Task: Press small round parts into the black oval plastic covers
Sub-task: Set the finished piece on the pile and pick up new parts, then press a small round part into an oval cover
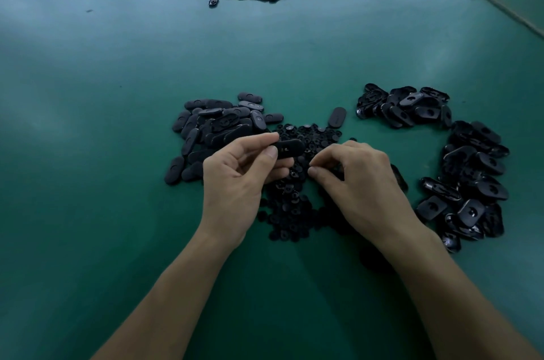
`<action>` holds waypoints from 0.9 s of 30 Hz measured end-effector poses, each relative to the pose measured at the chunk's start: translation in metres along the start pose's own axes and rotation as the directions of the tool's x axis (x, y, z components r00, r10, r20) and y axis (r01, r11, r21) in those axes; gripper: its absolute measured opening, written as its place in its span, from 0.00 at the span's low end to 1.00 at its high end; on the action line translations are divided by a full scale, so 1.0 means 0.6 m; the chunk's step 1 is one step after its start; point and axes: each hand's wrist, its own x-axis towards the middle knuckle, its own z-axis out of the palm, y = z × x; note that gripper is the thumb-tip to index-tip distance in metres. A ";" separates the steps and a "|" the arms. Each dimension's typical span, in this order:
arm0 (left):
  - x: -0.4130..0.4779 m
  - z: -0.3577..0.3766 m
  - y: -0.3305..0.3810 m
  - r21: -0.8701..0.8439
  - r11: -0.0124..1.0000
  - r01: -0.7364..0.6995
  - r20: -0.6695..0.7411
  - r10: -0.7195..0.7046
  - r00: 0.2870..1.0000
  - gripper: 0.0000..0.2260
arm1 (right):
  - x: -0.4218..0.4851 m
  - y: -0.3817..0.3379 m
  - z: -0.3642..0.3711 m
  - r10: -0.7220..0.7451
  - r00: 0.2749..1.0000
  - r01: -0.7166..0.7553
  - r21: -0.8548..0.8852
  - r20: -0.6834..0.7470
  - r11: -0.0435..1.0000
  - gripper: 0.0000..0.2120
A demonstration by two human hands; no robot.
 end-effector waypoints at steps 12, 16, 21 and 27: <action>-0.001 -0.002 -0.002 -0.006 1.000 -0.006 0.007 0.006 1.000 0.09 | 0.003 -0.009 -0.006 -0.062 0.986 0.097 0.224 -0.156 0.970 0.03; -0.003 0.001 -0.001 0.015 1.000 -0.007 0.015 0.007 1.000 0.09 | 0.003 -0.013 -0.009 -0.037 0.978 0.111 0.358 -0.208 0.927 0.05; -0.005 0.002 -0.001 0.047 0.999 -0.003 0.025 0.001 1.000 0.09 | 0.001 -0.019 -0.007 -0.007 0.989 0.085 0.520 -0.150 0.850 0.09; -0.005 0.003 0.002 0.056 0.998 -0.004 0.046 0.001 0.999 0.11 | 0.002 -0.018 -0.005 0.046 0.998 -0.011 0.601 -0.043 0.799 0.10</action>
